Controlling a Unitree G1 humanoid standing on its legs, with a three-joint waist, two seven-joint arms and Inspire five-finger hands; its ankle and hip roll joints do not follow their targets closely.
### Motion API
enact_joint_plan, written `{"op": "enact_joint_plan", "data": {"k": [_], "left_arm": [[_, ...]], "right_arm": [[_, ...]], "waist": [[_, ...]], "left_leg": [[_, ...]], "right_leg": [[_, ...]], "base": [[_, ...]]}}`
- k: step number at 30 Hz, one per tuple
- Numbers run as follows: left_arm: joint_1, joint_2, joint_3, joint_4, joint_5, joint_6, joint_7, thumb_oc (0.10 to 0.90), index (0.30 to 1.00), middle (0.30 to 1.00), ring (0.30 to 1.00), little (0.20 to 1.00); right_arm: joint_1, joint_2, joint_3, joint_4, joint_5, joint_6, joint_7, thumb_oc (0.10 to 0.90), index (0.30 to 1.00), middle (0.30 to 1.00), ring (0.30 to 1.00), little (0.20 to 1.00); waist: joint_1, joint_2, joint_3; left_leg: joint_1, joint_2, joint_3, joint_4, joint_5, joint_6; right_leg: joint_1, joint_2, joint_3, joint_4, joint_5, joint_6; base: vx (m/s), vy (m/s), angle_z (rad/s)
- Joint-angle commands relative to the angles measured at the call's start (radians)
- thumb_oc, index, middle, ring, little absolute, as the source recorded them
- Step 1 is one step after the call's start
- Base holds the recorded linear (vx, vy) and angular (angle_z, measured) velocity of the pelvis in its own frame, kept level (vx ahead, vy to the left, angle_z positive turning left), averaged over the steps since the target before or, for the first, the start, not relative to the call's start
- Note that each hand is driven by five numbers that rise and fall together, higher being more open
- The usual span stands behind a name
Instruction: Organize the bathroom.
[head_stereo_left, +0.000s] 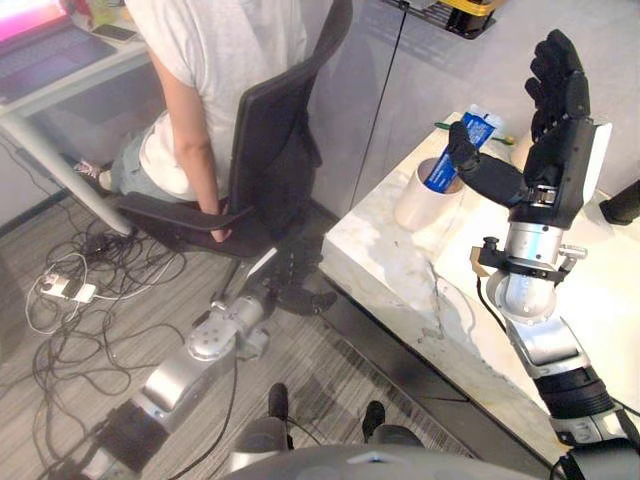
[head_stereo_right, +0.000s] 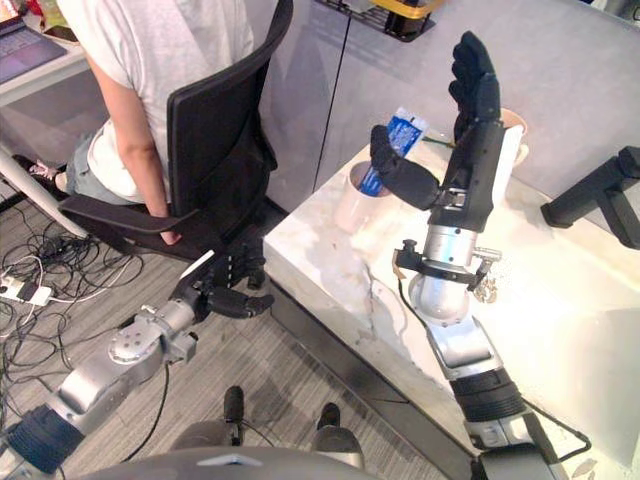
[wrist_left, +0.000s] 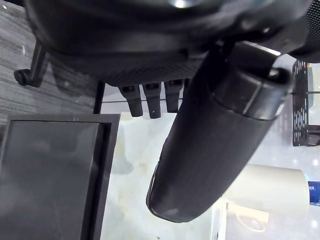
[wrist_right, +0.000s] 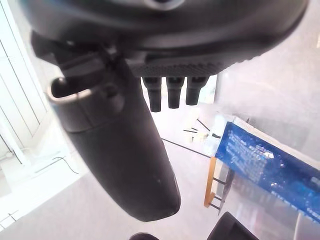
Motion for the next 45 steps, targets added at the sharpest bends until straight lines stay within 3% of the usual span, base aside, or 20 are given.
{"op": "enact_joint_plan", "data": {"k": [1,9,15,18,20,23,25,27,29,30,31,33,37,39,41,42,45], "left_arm": [[-0.081,-0.092,-0.041,-0.085,0.007,-0.084,-0.016,0.8,0.9,0.9,0.9,0.9],[-0.072,-0.101,-0.018,-0.085,0.053,-0.111,0.047,0.8,0.9,0.9,0.9,0.9],[-0.059,-0.106,0.012,-0.081,0.087,-0.148,0.065,0.8,0.9,0.9,0.9,0.9],[-0.074,-0.106,0.02,-0.073,0.14,-0.206,0.145,0.8,0.9,0.9,0.9,0.9],[-0.103,-0.104,0.031,-0.047,0.184,-0.256,0.19,0.8,0.9,0.9,0.9,0.9],[-0.122,-0.101,0.044,-0.002,0.188,-0.333,0.136,0.8,0.9,0.9,0.9,0.9],[-0.113,-0.094,0.043,0.022,0.215,-0.358,0.076,0.8,0.9,0.9,0.9,0.9],[-0.103,-0.086,0.038,0.046,0.228,-0.376,0.032,0.8,0.9,0.9,0.9,0.9],[-0.093,-0.071,0.036,0.071,0.196,-0.368,-0.012,0.8,0.9,0.9,0.9,0.9],[-0.086,-0.059,0.032,0.115,0.149,-0.363,-0.067,0.8,0.9,0.9,0.9,0.9],[-0.086,-0.057,0.03,0.121,0.131,-0.35,-0.079,0.8,0.9,0.9,0.9,0.9],[-0.074,-0.065,0.026,0.169,0.082,-0.348,-0.139,0.8,0.9,0.9,0.9,0.9],[-0.039,-0.086,0.016,0.255,0.084,-0.352,-0.173,0.8,0.9,0.9,0.9,0.9],[-0.028,-0.087,0.019,0.292,0.093,-0.37,-0.184,0.8,0.9,0.9,0.9,0.9],[0.003,-0.113,0.037,0.369,0.121,-0.376,-0.157,0.8,0.9,0.9,0.9,0.9],[0.01,-0.12,0.042,0.392,0.11,-0.358,-0.152,0.8,0.9,0.9,0.9,0.9],[0.012,-0.139,0.053,0.503,0.154,-0.39,-0.151,0.8,0.9,0.9,0.9,0.9]], "right_arm": [[-0.065,-0.046,-0.071,-0.085,0.014,-0.037,-0.033,0.8,0.9,0.9,0.9,0.9],[-0.006,-0.042,-0.132,-0.187,0.09,-0.023,-0.039,0.8,0.9,0.9,0.9,0.9],[0.106,-0.016,-0.271,-0.337,0.162,-0.039,-0.094,0.8,0.9,0.9,0.9,0.9],[0.128,0.0,-0.325,-0.379,0.186,-0.077,-0.113,0.8,0.9,0.9,0.9,0.9],[0.115,0.001,-0.338,-0.38,0.179,-0.091,-0.162,0.8,0.9,0.9,0.9,0.9],[0.107,-0.036,-0.386,-0.326,0.113,-0.098,-0.318,0.8,0.9,0.9,0.9,0.9],[0.105,-0.05,-0.425,-0.273,0.125,-0.113,-0.379,0.8,0.9,0.9,0.9,0.9],[0.105,-0.054,-0.453,-0.22,0.14,-0.138,-0.409,0.8,0.9,0.9,0.9,0.9],[0.11,-0.044,-0.477,-0.174,0.1,-0.133,-0.47,0.8,0.9,0.9,0.9,0.9],[0.131,-0.062,-0.516,-0.122,0.127,-0.137,-0.504,0.8,0.9,0.9,0.9,0.9],[0.135,-0.062,-0.526,-0.11,0.124,-0.126,-0.526,0.8,0.9,0.9,0.9,0.9],[0.163,-0.066,-0.582,-0.04,0.111,-0.111,-0.556,0.8,0.9,0.9,0.9,0.9],[0.199,-0.09,-0.663,0.104,0.067,-0.045,-0.663,0.8,0.9,0.9,0.9,0.9],[0.214,-0.099,-0.678,0.152,0.071,-0.024,-0.675,0.8,0.9,0.9,0.9,0.9],[0.229,-0.125,-0.688,0.254,0.061,0.035,-0.725,0.8,0.9,0.9,0.9,0.9],[0.239,-0.126,-0.695,0.283,0.074,0.044,-0.74,0.8,0.9,0.9,0.9,0.9],[0.277,-0.099,-0.726,0.393,0.108,0.031,-0.675,0.8,0.9,0.9,0.9,0.9]], "waist": [[-0.013,0.066,-0.099],[-0.039,0.061,-0.088],[-0.103,0.053,-0.068],[-0.118,0.052,-0.054],[-0.109,0.056,-0.046],[-0.085,0.064,-0.042],[-0.079,0.051,-0.047],[-0.075,0.039,-0.056],[-0.074,0.029,-0.069],[-0.087,0.024,-0.075],[-0.091,0.025,-0.074],[-0.109,0.025,-0.06],[-0.13,0.031,-0.028],[-0.129,0.023,-0.023],[-0.136,-0.008,-0.028],[-0.139,-0.018,-0.031],[-0.168,-0.007,-0.043]], "left_leg": [[0.081,-0.006,0.005,0.002,-0.143,0.028],[0.078,-0.016,0.005,0.002,-0.145,0.04],[0.068,-0.019,0.043,0.002,-0.146,0.045],[0.062,-0.014,0.11,0.002,-0.151,0.046],[0.047,0.004,0.166,0.002,-0.148,0.061],[0.006,0.043,0.239,0.002,-0.111,0.056],[-0.015,0.045,0.277,0.002,-0.1,0.051],[-0.037,0.043,0.306,0.002,-0.088,0.046],[-0.074,0.047,0.338,0.005,-0.066,0.025],[-0.108,0.061,0.331,0.01,-0.03,-0.009],[-0.114,0.064,0.328,0.011,-0.024,-0.014],[-0.137,0.087,0.32,0.017,0.008,-0.05],[-0.157,0.085,0.292,0.042,0.032,-0.087],[-0.162,0.081,0.263,0.099,0.001,-0.083],[-0.142,0.06,0.197,0.359,-0.167,-0.044],[-0.134,0.045,0.166,0.45,-0.213,-0.032],[-0.059,0.031,0.129,0.49,-0.297,-0.015]], "right_leg": [[-0.044,0.057,0.009,0.161,-0.178,0.061],[-0.075,0.063,0.046,0.21,-0.162,0.069],[-0.133,0.054,0.082,0.261,-0.109,0.094],[-0.15,0.036,0.021,0.235,-0.094,0.102],[-0.165,0.044,-0.041,0.305,-0.123,0.097],[-0.176,0.067,-0.094,0.492,-0.172,0.088],[-0.14,0.075,-0.092,0.505,-0.201,0.092],[-0.094,0.096,-0.074,0.46,-0.215,0.086],[-0.011,0.134,-0.054,0.321,-0.267,0.058],[0.039,0.183,0.018,0.192,-0.285,0.023],[0.048,0.194,0.035,0.171,-0.291,0.016],[0.062,0.212,0.049,0.097,-0.265,-0.002],[0.067,0.215,0.048,0.023,-0.195,-0.013],[0.059,0.199,0.049,0.024,-0.183,-0.017],[0.005,0.142,0.058,0.044,-0.148,-0.032],[-0.012,0.128,0.07,0.051,-0.136,-0.034],[-0.052,0.117,0.085,0.075,-0.134,-0.026]], "base": [[-0.02,0.048,-0.01],[-0.01,0.065,-0.07],[-0.02,0.094,-0.18],[-0.23,0.067,-0.54],[-0.31,0.02,-0.98],[-0.39,0.057,-0.89],[-0.26,0.024,-0.75],[-0.26,-0.017,-0.56],[-0.27,-0.089,-0.51],[-0.2,-0.099,-0.45],[-0.24,-0.101,-0.45],[-0.24,-0.054,-0.41],[-0.29,-0.01,-0.18],[-0.23,0.018,-0.08],[-0.35,0.053,-0.32],[-0.24,0.048,-0.55],[-0.14,0.133,-0.57]]}}
